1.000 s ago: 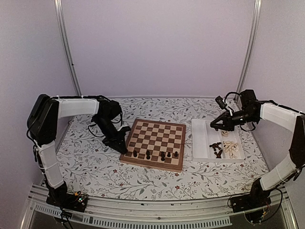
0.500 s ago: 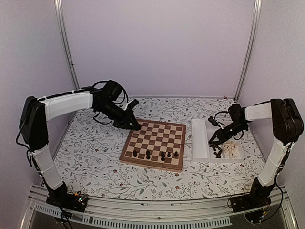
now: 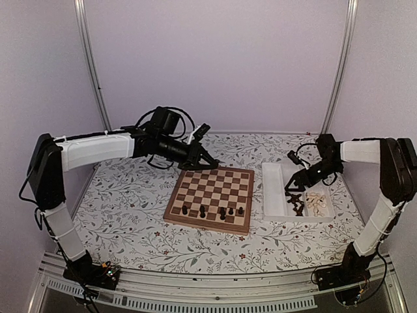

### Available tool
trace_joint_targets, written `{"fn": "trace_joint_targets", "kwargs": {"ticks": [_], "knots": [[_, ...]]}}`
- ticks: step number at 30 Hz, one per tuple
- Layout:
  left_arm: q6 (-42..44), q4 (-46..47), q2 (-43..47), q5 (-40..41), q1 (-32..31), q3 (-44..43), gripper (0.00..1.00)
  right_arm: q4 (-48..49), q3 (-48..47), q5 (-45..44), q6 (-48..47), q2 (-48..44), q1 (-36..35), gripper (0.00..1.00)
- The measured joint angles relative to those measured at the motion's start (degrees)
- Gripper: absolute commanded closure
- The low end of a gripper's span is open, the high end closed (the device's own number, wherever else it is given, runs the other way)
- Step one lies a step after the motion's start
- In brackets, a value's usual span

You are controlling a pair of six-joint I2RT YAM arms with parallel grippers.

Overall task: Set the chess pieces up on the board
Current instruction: Place the chess piece in the storage box, then place the chess piece on the chessboard.

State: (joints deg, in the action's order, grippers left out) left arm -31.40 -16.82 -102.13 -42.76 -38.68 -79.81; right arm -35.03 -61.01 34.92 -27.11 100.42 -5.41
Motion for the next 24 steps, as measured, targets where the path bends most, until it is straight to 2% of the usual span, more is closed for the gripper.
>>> {"fn": "trace_joint_targets", "kwargs": {"ticks": [2, 5, 10, 13, 15, 19, 24], "knots": [[-2.03, 4.17, -0.04, -1.49, -0.57, 0.96, 1.0, -0.74, -0.96, -0.33, -1.55, -4.7, -0.83, 0.01], [-1.79, 5.29, -1.16, -5.16, -1.18, -0.59, 1.0, -2.08, -4.04, -0.31, -5.44, -10.62, -4.17, 0.01], [3.67, -1.38, -5.27, -9.68, -1.81, -6.86, 1.0, -4.74, -7.67, 1.99, -14.45, -18.18, -13.51, 0.01], [7.63, -7.91, -6.03, -10.8, -1.84, -7.74, 1.0, -8.2, -10.58, 5.75, -17.38, -19.5, -15.74, 0.18], [9.62, -12.02, -6.27, -11.41, -1.84, -7.74, 1.0, -11.61, -15.13, 6.73, -19.34, -17.57, -16.65, 0.24], [12.59, -17.88, -6.36, -13.51, -1.84, -7.72, 1.0, -13.25, -20.68, 4.63, -24.11, -14.58, -21.84, 0.4], [15.91, -23.82, -6.93, -16.11, -1.9, -7.91, 1.0, -14.12, -21.07, -2.73, -29.35, -14.49, -34.01, 0.46]]}}
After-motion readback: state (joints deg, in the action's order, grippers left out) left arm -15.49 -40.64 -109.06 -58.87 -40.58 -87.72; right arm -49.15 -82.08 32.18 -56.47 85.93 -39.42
